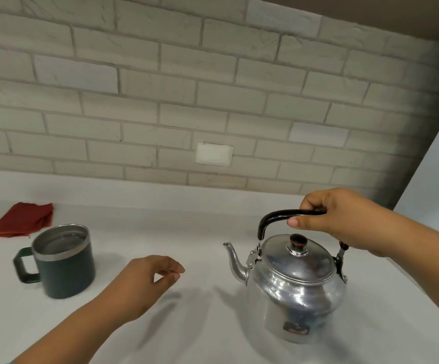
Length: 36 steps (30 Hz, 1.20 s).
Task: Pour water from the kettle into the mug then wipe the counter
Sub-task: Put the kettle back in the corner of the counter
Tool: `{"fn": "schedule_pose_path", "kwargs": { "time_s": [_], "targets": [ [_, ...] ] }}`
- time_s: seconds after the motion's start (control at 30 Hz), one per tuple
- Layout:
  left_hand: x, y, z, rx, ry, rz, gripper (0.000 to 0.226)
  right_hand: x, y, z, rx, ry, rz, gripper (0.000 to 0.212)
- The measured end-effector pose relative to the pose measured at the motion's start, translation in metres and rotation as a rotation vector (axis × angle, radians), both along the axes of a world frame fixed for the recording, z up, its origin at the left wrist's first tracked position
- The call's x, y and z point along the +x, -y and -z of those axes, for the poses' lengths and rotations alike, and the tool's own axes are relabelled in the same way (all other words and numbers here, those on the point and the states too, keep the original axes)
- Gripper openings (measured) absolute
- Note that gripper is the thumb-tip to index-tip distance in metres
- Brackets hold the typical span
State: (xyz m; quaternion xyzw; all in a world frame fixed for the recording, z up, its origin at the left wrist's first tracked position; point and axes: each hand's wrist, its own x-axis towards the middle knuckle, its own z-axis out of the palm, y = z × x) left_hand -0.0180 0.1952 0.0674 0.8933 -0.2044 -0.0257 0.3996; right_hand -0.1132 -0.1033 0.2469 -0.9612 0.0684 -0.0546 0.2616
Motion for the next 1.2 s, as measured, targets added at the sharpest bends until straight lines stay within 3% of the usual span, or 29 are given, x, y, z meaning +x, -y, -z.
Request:
{"fn": "schedule_pose_path", "kwargs": {
  "time_s": [0.3, 0.57, 0.73, 0.93, 1.2],
  "targets": [
    [-0.010, 0.101, 0.026, 0.156, 0.006, 0.092, 0.012, 0.000, 0.099, 0.016, 0.067, -0.049, 0.017, 0.038],
    [0.008, 0.176, 0.049, 0.397, 0.174, 0.230, 0.046, 0.013, 0.176, 0.035, 0.156, -0.030, 0.096, 0.039],
    [0.032, 0.211, 0.051, 0.427, 0.232, 0.218, 0.050, 0.035, 0.215, 0.045, 0.170, -0.014, 0.141, 0.042],
    [0.053, 0.237, 0.056, 0.552, 0.240, 0.217, 0.060, 0.077, 0.265, 0.058, 0.195, 0.082, 0.274, 0.061],
    [0.068, 0.245, 0.062, 0.611, 0.169, 0.228, 0.047, 0.137, 0.310, 0.091, 0.151, 0.154, 0.393, 0.060]
  ]
}}
